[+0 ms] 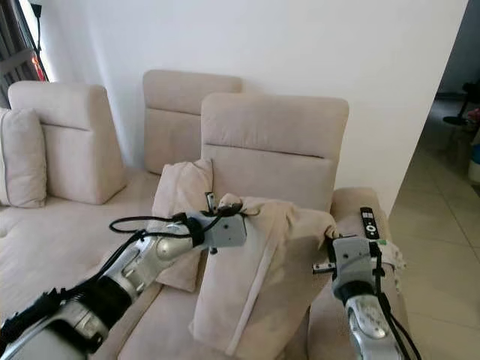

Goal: Move the pillow to the sofa from floor

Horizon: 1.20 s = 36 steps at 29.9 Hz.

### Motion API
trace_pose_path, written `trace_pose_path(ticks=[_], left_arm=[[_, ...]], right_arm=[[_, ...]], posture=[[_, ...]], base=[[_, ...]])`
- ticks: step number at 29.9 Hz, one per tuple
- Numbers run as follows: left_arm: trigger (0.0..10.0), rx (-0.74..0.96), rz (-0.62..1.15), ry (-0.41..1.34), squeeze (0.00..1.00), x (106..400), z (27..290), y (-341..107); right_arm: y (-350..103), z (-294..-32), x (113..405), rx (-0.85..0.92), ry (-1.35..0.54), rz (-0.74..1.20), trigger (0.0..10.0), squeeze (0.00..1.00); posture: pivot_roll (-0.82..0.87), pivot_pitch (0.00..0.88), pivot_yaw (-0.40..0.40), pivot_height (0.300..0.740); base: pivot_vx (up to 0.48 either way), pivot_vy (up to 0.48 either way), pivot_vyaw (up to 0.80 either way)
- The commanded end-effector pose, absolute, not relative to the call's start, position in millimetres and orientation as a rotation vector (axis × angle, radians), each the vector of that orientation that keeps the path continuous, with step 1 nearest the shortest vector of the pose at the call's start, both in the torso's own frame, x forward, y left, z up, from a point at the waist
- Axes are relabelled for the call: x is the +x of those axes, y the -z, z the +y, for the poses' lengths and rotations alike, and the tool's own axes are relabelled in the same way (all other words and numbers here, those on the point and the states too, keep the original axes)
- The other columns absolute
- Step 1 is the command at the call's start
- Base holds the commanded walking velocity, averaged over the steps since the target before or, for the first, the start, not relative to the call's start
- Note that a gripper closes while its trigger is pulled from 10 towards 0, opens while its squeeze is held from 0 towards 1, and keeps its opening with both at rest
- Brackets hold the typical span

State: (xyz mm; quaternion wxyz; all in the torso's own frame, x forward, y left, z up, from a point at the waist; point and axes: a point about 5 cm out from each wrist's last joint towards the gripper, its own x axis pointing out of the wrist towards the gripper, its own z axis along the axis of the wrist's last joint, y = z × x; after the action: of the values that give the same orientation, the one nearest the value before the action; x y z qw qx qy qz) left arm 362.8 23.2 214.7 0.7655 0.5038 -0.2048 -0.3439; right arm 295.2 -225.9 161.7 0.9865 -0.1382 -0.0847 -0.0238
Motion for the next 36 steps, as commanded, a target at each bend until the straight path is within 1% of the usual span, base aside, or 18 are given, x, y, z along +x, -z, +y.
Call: trace_pose_path(ticks=[1, 2, 3, 11, 12, 14, 15, 24, 26, 27, 29, 30, 31, 32, 33, 34, 35, 36], left_arm=[[10.0, 1.103, -0.504, 0.786, 0.00, 357.9, 10.7, -220.6], [10.0, 1.101, -0.507, 0.790, 0.26, 357.8, 9.3, -220.8], [10.0, 1.094, -0.507, 0.797, 1.00, 357.3, 8.5, -220.3], [10.0, 1.102, -0.487, 0.776, 1.00, 358.9, 13.8, -215.1], [10.0, 1.104, -0.483, 0.767, 0.00, 359.5, 14.6, -214.7], [10.0, 1.103, -0.482, 0.762, 0.00, 359.9, 15.1, -214.6], [10.0, 1.098, -0.486, 0.750, 0.00, 360.9, 15.5, -216.0], [10.0, 1.043, -0.531, 0.689, 0.00, 363.5, 17.2, -226.7], [10.0, 0.955, -0.521, 0.680, 0.00, 362.0, 17.1, -225.4], [10.0, 0.955, -0.521, 0.680, 0.00, 362.0, 17.1, -225.4], [10.0, 0.800, -0.486, 0.669, 0.00, 360.3, 17.8, -222.9], [10.0, 0.800, -0.486, 0.669, 0.00, 360.3, 17.8, -222.9], [10.0, 0.736, -0.469, 0.663, 0.00, 359.8, 18.5, -221.6], [10.0, 0.613, -0.429, 0.643, 0.00, 359.5, 20.4, -217.5], [10.0, 0.613, -0.429, 0.643, 0.00, 359.5, 20.4, -217.5], [10.0, 0.401, -0.348, 0.612, 0.00, 358.7, 24.4, -207.3], [10.0, 0.401, -0.348, 0.612, 0.00, 358.7, 24.4, -207.3], [10.0, 0.313, -0.312, 0.602, 0.00, 358.1, 26.2, -202.1]], right_arm=[[-173.0, -219.2, 298.0, -0.263, 0.026, -0.216, 10.0, 0.00], [-172.9, -219.9, 298.4, -0.264, 0.030, -0.213, 10.0, 0.22], [-171.4, -220.8, 298.1, -0.265, 0.032, -0.206, 10.0, 1.00], [-163.9, -225.9, 297.7, -0.300, 0.063, -0.155, 10.0, 1.00], [-163.9, -225.9, 298.8, -0.305, 0.066, -0.149, 10.0, 0.35], [-164.1, -225.7, 299.6, -0.307, 0.067, -0.146, 10.0, 0.35], [-164.9, -225.1, 300.3, -0.312, 0.066, -0.144, 10.0, 0.00], [-165.4, -218.0, 301.4, -0.327, 0.039, -0.150, 10.0, 0.00], [-165.6, -214.7, 299.7, -0.342, 0.029, -0.165, 10.0, 0.00], [-165.6, -214.7, 299.7, -0.342, 0.029, -0.165, 10.0, 0.00], [-168.8, -212.7, 295.8, -0.367, 0.049, -0.214, 10.0, 0.00], [-168.8, -212.7, 295.8, -0.367, 0.049, -0.214, 10.0, 0.00], [-170.4, -212.2, 294.0, -0.376, 0.063, -0.237, 10.0, 0.00], [-172.3, -210.4, 289.6, -0.378, 0.090, -0.279, 10.0, 0.00], [-172.3, -210.4, 289.6, -0.378, 0.090, -0.279, 10.0, 0.00], [-173.3, -207.3, 281.5, -0.383, 0.136, -0.340, 10.0, 0.00], [-173.3, -207.3, 281.5, -0.383, 0.136, -0.340, 10.0, 0.00], [-173.1, -206.1, 278.0, -0.386, 0.155, -0.363, 10.0, 0.00]], posture=[[-0.05, 0.000, 0.066, 0.740], [-0.05, 0.000, 0.066, 0.740], [-0.05, 0.000, 0.065, 0.740], [-0.04, 0.000, 0.062, 0.740], [-0.04, 0.000, 0.061, 0.740], [-0.04, 0.000, 0.061, 0.740], [-0.04, 0.000, 0.059, 0.740], [-0.04, 0.000, 0.053, 0.740], [-0.04, 0.000, 0.052, 0.740], [-0.04, 0.000, 0.052, 0.740], [-0.04, 0.000, 0.051, 0.740], [-0.04, 0.000, 0.051, 0.740], [-0.04, 0.000, 0.051, 0.740], [-0.04, 0.000, 0.049, 0.740], [-0.04, 0.000, 0.049, 0.740], [-0.04, 0.000, 0.048, 0.740], [-0.04, 0.000, 0.048, 0.740], [-0.04, 0.000, 0.048, 0.740]], base=[[0.000, 0.000, 0.00], [0.000, 0.000, 0.00], [0.000, 0.000, 0.00], [0.000, 0.000, 0.00], [0.000, 0.000, 0.00], [0.000, 0.000, 0.00], [0.000, 0.000, 0.00], [0.000, 0.000, 0.00], [0.000, 0.000, 0.00], [0.000, 0.000, 0.00], [0.000, 0.000, 0.00], [0.000, 0.000, 0.00], [0.000, 0.000, 0.00], [0.000, 0.000, 0.00], [0.000, 0.000, 0.00], [0.000, 0.000, 0.00], [0.000, 0.000, 0.00], [0.000, 0.000, 0.00]])
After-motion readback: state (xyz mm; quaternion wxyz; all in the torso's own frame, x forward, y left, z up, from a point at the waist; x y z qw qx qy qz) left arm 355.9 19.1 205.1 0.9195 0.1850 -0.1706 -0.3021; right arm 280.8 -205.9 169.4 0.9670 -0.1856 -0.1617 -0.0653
